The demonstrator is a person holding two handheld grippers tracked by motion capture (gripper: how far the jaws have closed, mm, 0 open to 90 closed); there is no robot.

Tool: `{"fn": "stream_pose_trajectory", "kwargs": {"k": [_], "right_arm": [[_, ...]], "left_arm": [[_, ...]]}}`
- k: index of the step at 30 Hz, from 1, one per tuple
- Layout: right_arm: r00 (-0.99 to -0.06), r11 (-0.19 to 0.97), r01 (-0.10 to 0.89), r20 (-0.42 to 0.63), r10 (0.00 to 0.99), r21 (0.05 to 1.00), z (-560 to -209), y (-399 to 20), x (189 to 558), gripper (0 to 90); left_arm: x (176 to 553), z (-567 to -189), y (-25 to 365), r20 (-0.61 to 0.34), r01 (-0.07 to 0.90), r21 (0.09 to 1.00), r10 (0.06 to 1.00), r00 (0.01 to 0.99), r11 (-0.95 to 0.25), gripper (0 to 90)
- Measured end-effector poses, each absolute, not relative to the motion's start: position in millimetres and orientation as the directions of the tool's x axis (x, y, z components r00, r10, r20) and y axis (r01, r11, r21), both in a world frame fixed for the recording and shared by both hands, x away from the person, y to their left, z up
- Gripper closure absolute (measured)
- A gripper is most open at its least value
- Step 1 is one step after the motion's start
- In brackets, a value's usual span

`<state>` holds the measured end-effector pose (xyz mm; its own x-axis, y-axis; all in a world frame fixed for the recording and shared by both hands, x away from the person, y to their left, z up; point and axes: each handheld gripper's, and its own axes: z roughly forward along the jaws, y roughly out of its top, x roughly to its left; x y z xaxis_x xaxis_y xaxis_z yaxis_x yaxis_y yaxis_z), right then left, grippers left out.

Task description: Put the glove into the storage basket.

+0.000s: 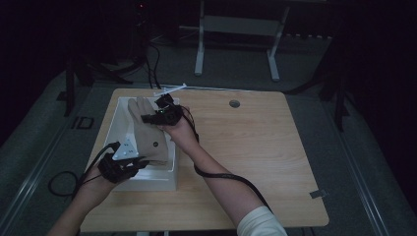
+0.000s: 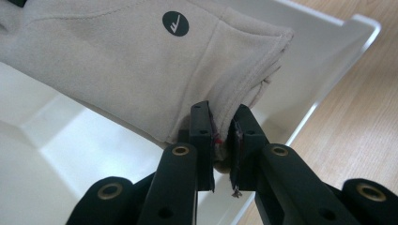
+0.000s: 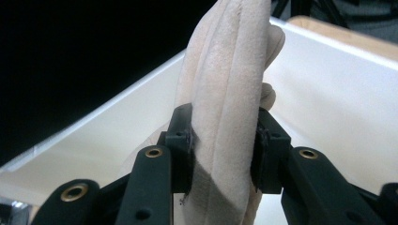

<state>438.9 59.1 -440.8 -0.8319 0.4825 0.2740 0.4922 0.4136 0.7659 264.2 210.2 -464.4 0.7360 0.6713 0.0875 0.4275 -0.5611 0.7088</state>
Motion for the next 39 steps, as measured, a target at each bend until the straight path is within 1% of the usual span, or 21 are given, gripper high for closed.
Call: {"fn": "stream_pose_trajectory", "kwargs": {"k": [9, 13, 14, 15, 16, 17, 18, 19, 20, 21, 22, 26, 27, 29, 30, 31, 33, 35, 36, 38, 39], "right_arm": [[-0.825, 0.476, 0.524, 0.281, 0.491, 0.707, -454.9, 60.1, 444.4, 63.7], [-0.840, 0.512, 0.497, 0.242, 0.485, 0.701, -454.1, 64.6, 443.5, 63.3], [-0.844, 0.526, 0.489, 0.225, 0.487, 0.696, -453.5, 66.6, 443.5, 61.2], [-0.844, 0.526, 0.489, 0.225, 0.487, 0.696, -453.5, 66.6, 443.5, 61.2], [-0.844, 0.549, 0.490, 0.212, 0.492, 0.677, -453.9, 69.4, 444.7, 53.0], [-0.844, 0.549, 0.490, 0.212, 0.492, 0.677, -453.9, 69.4, 444.7, 53.0], [-0.836, 0.554, 0.493, 0.190, 0.515, 0.670, -453.7, 70.6, 446.1, 41.9], [-0.836, 0.554, 0.493, 0.190, 0.515, 0.670, -453.7, 70.6, 446.1, 41.9], [-0.832, 0.557, 0.486, 0.161, 0.531, 0.674, -452.5, 68.9, 448.4, 38.2], [-0.832, 0.557, 0.486, 0.161, 0.531, 0.674, -452.5, 68.9, 448.4, 38.2], [-0.824, 0.538, 0.502, 0.186, 0.535, 0.678, -451.5, 66.3, 450.7, 37.0], [-0.829, 0.542, 0.487, 0.168, 0.533, 0.685, -450.1, 64.2, 450.2, 35.4], [-0.833, 0.532, 0.485, 0.181, 0.523, 0.694, -448.4, 60.7, 449.2, 35.0], [-0.835, 0.526, 0.484, 0.188, 0.518, 0.699, -447.2, 58.9, 448.6, 34.1], [-0.843, 0.512, 0.474, 0.200, 0.500, 0.716, -444.2, 54.5, 447.0, 30.9], [-0.848, 0.509, 0.469, 0.207, 0.488, 0.722, -442.4, 52.2, 445.9, 28.1], [-0.848, 0.509, 0.469, 0.207, 0.488, 0.722, -442.4, 52.2, 445.9, 28.1], [-0.873, 0.499, 0.441, 0.227, 0.431, 0.746, -433.5, 42.1, 440.1, 23.3], [-0.877, 0.498, 0.437, 0.232, 0.420, 0.749, -431.3, 39.8, 438.4, 21.7], [-0.883, 0.500, 0.427, 0.229, 0.410, 0.753, -429.3, 37.4, 436.4, 21.7], [-0.891, 0.494, 0.414, 0.230, 0.392, 0.764, -425.4, 31.7, 432.4, 20.0]], "left_arm": [[264.4, -483.7, 204.5, 0.060, 0.445, 0.713, 0.680, 0.731, -0.542, 82.1], [267.1, -489.3, 205.7, 0.044, 0.455, 0.716, 0.684, 0.728, -0.530, 82.1], [267.7, -489.4, 206.0, 0.043, 0.457, 0.713, 0.683, 0.729, -0.532, 81.6], [268.8, -490.2, 206.2, 0.032, 0.463, 0.711, 0.682, 0.730, -0.529, 81.6], [273.0, -492.8, 206.5, 0.007, 0.494, 0.687, 0.685, 0.729, -0.533, 78.8], [273.0, -492.8, 206.5, 0.007, 0.494, 0.687, 0.685, 0.729, -0.533, 76.2], [277.1, -496.9, 206.5, -0.022, 0.524, 0.669, 0.690, 0.723, -0.527, 69.0], [277.1, -496.9, 206.5, -0.022, 0.524, 0.669, 0.690, 0.723, -0.527, 63.7], [278.1, -498.3, 206.2, -0.015, 0.529, 0.670, 0.704, 0.710, -0.521, 61.6], [278.1, -498.3, 206.2, -0.015, 0.529, 0.670, 0.704, 0.710, -0.521, 61.1], [277.5, -496.7, 206.9, -0.022, 0.524, 0.685, 0.704, 0.710, -0.507, 57.9], [276.7, -494.4, 206.9, -0.021, 0.523, 0.692, 0.711, 0.703, -0.497, 53.8], [274.6, -490.2, 206.3, -0.019, 0.531, 0.702, 0.732, 0.681, -0.475, 47.8], [274.3, -488.9, 206.2, -0.013, 0.532, 0.703, 0.739, 0.673, -0.472, 46.5], [274.2, -486.7, 206.5, -0.015, 0.540, 0.709, 0.756, 0.654, -0.453, 41.7], [274.2, -486.7, 206.5, -0.015, 0.540, 0.709, 0.756, 0.654, -0.453, 39.7], [274.5, -485.2, 207.1, -0.019, 0.546, 0.713, 0.766, 0.643, -0.440, 39.3], [273.9, -476.7, 208.5, -0.056, 0.544, 0.753, 0.788, 0.613, -0.369, 39.4], [273.6, -473.8, 208.2, -0.056, 0.538, 0.760, 0.789, 0.612, -0.363, 39.4], [273.6, -473.8, 208.2, -0.056, 0.538, 0.760, 0.789, 0.612, -0.363, 39.4], [272.2, -465.2, 206.7, -0.079, 0.524, 0.782, 0.781, 0.620, -0.337, 39.5]]}}
